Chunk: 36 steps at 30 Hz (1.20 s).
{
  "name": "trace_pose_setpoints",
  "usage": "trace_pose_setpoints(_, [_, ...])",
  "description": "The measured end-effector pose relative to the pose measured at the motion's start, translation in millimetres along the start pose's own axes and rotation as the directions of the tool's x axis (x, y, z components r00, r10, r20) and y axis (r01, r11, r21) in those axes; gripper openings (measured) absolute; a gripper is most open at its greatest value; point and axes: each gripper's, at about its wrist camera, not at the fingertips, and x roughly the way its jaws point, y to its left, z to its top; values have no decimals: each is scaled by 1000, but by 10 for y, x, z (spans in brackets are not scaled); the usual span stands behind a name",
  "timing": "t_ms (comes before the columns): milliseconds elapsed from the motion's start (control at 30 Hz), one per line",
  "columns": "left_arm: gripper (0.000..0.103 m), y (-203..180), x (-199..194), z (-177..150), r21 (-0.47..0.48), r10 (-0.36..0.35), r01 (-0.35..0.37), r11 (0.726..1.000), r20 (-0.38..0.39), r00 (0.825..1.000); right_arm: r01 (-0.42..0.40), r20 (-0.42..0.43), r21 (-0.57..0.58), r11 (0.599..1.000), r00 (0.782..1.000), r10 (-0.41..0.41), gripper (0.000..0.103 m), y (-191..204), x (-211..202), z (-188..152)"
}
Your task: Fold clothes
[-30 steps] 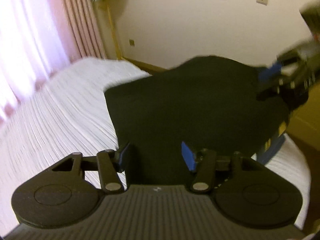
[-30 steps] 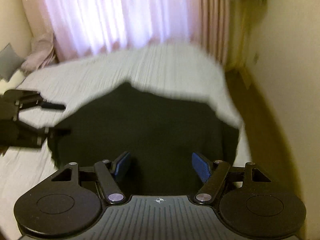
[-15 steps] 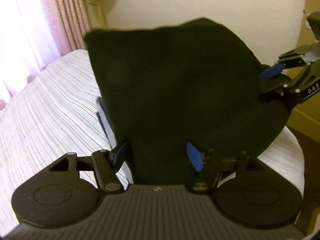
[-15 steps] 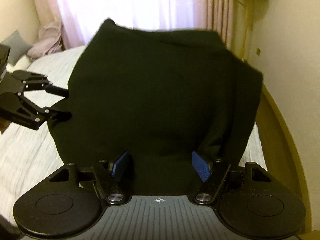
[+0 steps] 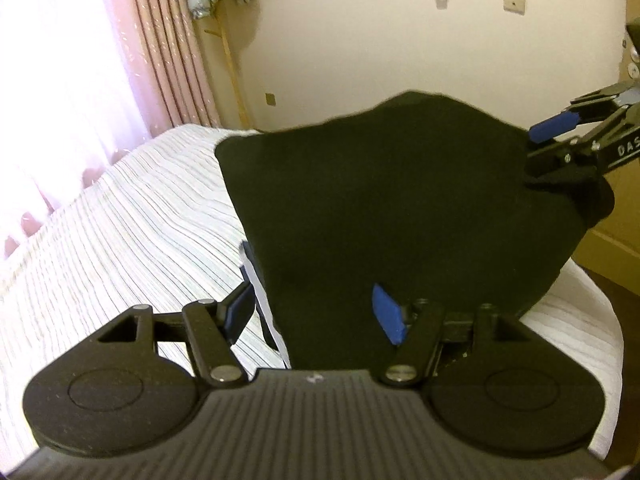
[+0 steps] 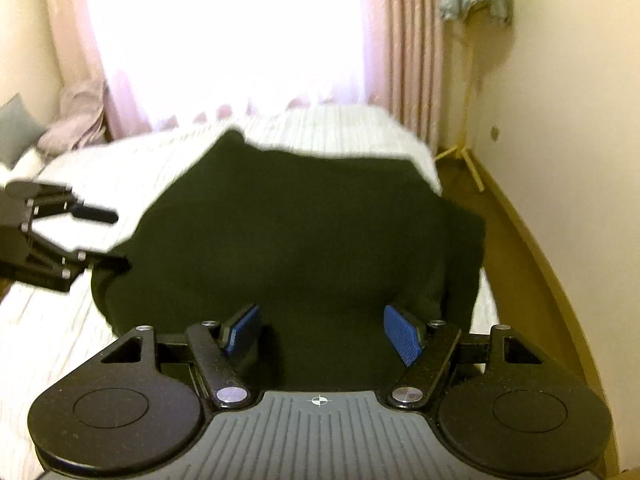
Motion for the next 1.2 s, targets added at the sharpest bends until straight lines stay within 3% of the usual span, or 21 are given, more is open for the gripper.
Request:
trace_pose_setpoints(100, [64,-23,-69,19,-14,3,-3,1000,8,1000,18,62,16,1000,998,-19,72,-22,-194,-22])
trace_pose_setpoints(267, [64,-36,-146,-63,-1,5,-5,1000,-16,1000,25,-7,6,1000,1000,-25,72,56,-50,-117])
trace_pose_setpoints(400, [67,-38,-440,-155,-27,42,-41,999,16,999,24,56,55,998,998,-27,73,80,-300,-149])
trace_pose_setpoints(500, [77,-75,-676,-287,-69,88,-86,994,32,996,31,121,81,996,992,-40,103,153,-565,-283])
trace_pose_setpoints(600, [90,-184,-860,-486,-100,135,-132,986,24,991,22,149,101,995,988,-37,103,244,-742,-534])
trace_pose_setpoints(700, [102,-342,-951,-718,-136,145,-150,979,-42,988,39,132,134,990,990,-57,103,357,-783,-807])
trace_pose_setpoints(867, [102,-507,-1027,-971,-181,120,-144,973,-137,983,89,4,221,971,996,-92,103,524,-727,-1170])
trace_pose_setpoints(1200, [102,-539,-1450,-1211,-216,106,-125,968,-100,989,196,12,379,904,976,-216,103,1047,-1151,-1445])
